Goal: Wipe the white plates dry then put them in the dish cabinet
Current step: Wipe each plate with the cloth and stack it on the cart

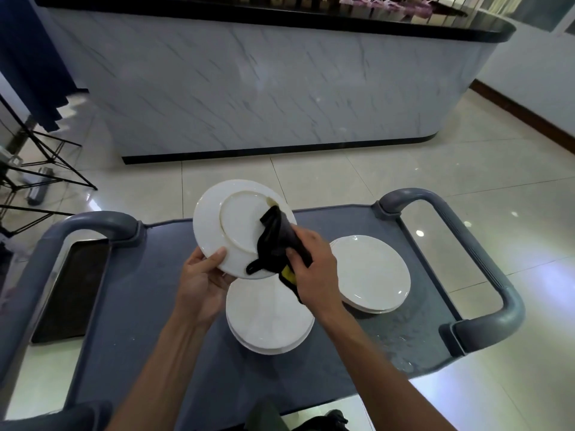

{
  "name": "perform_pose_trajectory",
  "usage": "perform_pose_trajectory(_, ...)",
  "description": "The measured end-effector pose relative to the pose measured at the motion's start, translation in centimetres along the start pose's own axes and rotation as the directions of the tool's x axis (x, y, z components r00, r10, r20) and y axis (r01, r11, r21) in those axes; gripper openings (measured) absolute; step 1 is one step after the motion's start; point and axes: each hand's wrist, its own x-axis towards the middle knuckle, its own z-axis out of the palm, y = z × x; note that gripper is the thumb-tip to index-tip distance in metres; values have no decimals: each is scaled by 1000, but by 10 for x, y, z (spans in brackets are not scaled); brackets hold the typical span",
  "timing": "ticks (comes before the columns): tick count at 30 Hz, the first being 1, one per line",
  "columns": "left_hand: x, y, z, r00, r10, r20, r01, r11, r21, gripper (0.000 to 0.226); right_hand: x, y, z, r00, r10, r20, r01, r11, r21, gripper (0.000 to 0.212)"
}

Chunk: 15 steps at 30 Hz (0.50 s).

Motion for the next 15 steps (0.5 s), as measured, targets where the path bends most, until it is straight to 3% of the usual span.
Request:
perform_pose_trajectory(5,0,0,2,999,-3,-36,4,999,33,47,-18,-8,19,994,-109,24,110,990,-87,49)
perform_pose_trajectory(9,-1,1,-2,999,-11,-44,12,999,41,41,-26,-5,23,985,-167,51,172,979,-113,48)
perform_pose_trajectory(15,-2,0,-3,1000,5,-19,-5,1000,27,41,-16,8,10,999,-38,6,38,998,-45,46)
